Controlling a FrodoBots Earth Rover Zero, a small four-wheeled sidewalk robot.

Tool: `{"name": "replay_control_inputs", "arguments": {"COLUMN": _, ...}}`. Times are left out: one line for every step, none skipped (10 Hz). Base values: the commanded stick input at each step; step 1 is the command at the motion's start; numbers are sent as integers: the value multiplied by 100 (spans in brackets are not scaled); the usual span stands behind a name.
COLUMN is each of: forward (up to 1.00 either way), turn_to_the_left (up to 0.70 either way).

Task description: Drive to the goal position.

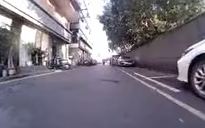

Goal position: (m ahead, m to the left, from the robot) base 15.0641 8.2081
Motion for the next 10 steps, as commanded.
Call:
{"name": "replay_control_inputs", "arguments": {"forward": 45, "turn_to_the_left": 0}}
{"name": "replay_control_inputs", "arguments": {"forward": 45, "turn_to_the_left": 0}}
{"name": "replay_control_inputs", "arguments": {"forward": 45, "turn_to_the_left": 0}}
{"name": "replay_control_inputs", "arguments": {"forward": 45, "turn_to_the_left": 0}}
{"name": "replay_control_inputs", "arguments": {"forward": 45, "turn_to_the_left": 0}}
{"name": "replay_control_inputs", "arguments": {"forward": 45, "turn_to_the_left": 0}}
{"name": "replay_control_inputs", "arguments": {"forward": 45, "turn_to_the_left": 0}}
{"name": "replay_control_inputs", "arguments": {"forward": 45, "turn_to_the_left": 0}}
{"name": "replay_control_inputs", "arguments": {"forward": 45, "turn_to_the_left": 0}}
{"name": "replay_control_inputs", "arguments": {"forward": 45, "turn_to_the_left": 0}}
